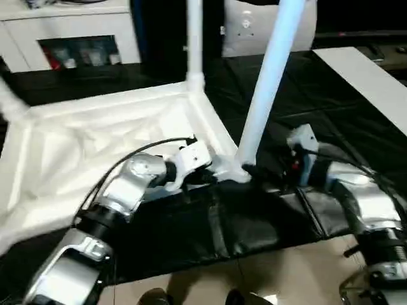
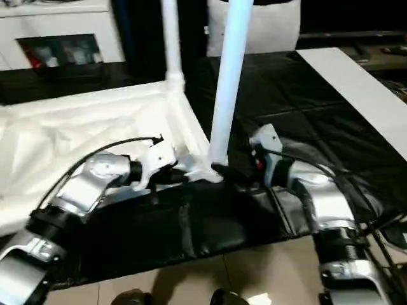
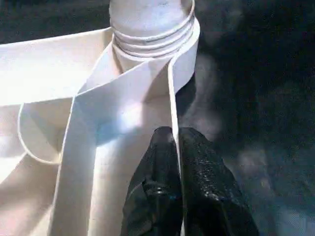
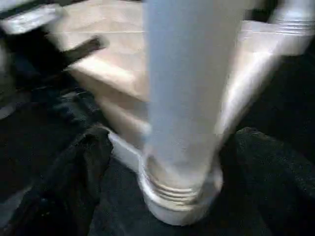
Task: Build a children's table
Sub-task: Rotate leg to tighten
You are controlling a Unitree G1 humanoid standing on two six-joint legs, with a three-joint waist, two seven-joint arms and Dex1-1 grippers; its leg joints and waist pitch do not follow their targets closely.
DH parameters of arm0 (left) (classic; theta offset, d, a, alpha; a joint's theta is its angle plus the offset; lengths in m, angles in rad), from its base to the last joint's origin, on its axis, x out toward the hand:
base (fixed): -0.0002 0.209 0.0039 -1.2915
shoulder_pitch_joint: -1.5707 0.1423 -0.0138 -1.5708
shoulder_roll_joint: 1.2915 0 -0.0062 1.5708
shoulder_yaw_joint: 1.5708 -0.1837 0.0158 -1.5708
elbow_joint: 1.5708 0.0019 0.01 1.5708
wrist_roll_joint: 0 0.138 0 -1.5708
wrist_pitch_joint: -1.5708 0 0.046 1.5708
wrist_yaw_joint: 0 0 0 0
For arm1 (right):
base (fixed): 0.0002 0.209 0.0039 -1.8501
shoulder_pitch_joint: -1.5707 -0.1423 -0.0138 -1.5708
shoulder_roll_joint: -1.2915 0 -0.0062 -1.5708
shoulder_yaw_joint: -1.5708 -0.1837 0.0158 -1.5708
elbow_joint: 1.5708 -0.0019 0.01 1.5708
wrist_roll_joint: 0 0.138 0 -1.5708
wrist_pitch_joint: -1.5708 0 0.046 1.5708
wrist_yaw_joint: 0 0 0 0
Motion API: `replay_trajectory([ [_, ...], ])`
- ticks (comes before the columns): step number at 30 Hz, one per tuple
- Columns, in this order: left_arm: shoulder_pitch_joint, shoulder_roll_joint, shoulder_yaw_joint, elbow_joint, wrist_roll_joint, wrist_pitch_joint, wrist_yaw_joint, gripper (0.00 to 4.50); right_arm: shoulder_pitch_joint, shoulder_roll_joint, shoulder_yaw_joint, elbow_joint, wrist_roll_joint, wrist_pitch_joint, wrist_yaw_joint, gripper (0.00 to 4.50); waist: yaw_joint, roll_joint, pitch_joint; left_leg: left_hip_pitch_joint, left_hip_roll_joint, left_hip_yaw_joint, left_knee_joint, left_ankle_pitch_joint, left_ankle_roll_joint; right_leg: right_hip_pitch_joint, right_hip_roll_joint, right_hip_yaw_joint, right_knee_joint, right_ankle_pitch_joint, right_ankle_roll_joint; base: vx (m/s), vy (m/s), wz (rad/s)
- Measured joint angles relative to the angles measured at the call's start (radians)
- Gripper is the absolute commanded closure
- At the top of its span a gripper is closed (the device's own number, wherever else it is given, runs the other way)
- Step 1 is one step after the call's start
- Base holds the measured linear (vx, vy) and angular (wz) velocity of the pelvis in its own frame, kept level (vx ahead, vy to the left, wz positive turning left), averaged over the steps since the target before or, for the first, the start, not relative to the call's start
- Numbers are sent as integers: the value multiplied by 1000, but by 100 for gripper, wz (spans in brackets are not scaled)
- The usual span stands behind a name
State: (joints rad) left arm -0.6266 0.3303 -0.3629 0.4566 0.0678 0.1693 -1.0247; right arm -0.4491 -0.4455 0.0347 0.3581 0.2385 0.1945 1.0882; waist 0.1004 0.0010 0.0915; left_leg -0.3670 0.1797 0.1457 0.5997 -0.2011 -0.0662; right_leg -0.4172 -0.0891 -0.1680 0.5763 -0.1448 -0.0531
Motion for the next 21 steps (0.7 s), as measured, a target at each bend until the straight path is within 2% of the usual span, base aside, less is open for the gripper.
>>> replay_trajectory([
  [1, 2, 8, -4, 0, -3, -16, -19, 450, 3, -10, 7, -2, 5, -5, 26, 46, 2, 0, 0, 0, 0, 0, 0, 0, 0, 0, 0, 0, 0, 0, 0, 0, 0, 0],
  [5, 21, 66, -24, -8, -48, -81, -168, 450, 18, -65, 44, 0, 8, -32, 159, 54, 16, 1, 0, 1, 1, 1, 0, 0, 0, 1, 0, 0, 1, 0, 0, 0, 0, 0],
  [6, 22, 78, -31, -14, -51, -92, -195, 450, 18, -67, 53, -1, 10, -30, 183, 81, 18, 1, 0, 2, 1, 1, 0, 0, 0, 2, 0, 0, 1, 0, 0, 0, 0, 0],
  [9, 22, 92, -55, -24, -51, -115, -241, 450, 18, -70, 70, -2, 26, -21, 230, 97, 22, 1, -1, 8, 3, 5, 2, 0, 0, 5, -1, 0, 1, 0, 0, 0, 0, 0],
  [12, 22, 97, -74, -26, -50, -142, -266, 450, 18, -73, 92, -3, 30, -20, 270, 107, 24, 1, -1, 14, 5, 9, 2, -1, -3, 11, -2, 0, 0, -1, 1, 0, 0, 0],
  [14, 22, 99, -78, -26, -50, -148, -275, 450, 18, -75, 94, -3, 34, -16, 287, 135, 24, 1, -1, 15, 5, 10, 2, -2, -3, 12, -2, 0, 0, -1, 2, 0, 0, 0],
  [15, 22, 100, -79, -26, -50, -149, -279, 450, 18, -77, 95, -3, 37, -9, 297, 135, 24, 0, -1, 16, 6, 11, 2, -2, -3, 13, -2, 0, 0, -1, 2, 0, 0, 0],
  [21, 22, 102, -81, -24, -51, -156, -282, 450, 18, -78, 113, -3, 41, -2, 331, 185, 25, 0, -2, 16, 7, 12, 2, -1, -3, 13, -2, 0, 0, -1, 2, 0, 0, 0],
])
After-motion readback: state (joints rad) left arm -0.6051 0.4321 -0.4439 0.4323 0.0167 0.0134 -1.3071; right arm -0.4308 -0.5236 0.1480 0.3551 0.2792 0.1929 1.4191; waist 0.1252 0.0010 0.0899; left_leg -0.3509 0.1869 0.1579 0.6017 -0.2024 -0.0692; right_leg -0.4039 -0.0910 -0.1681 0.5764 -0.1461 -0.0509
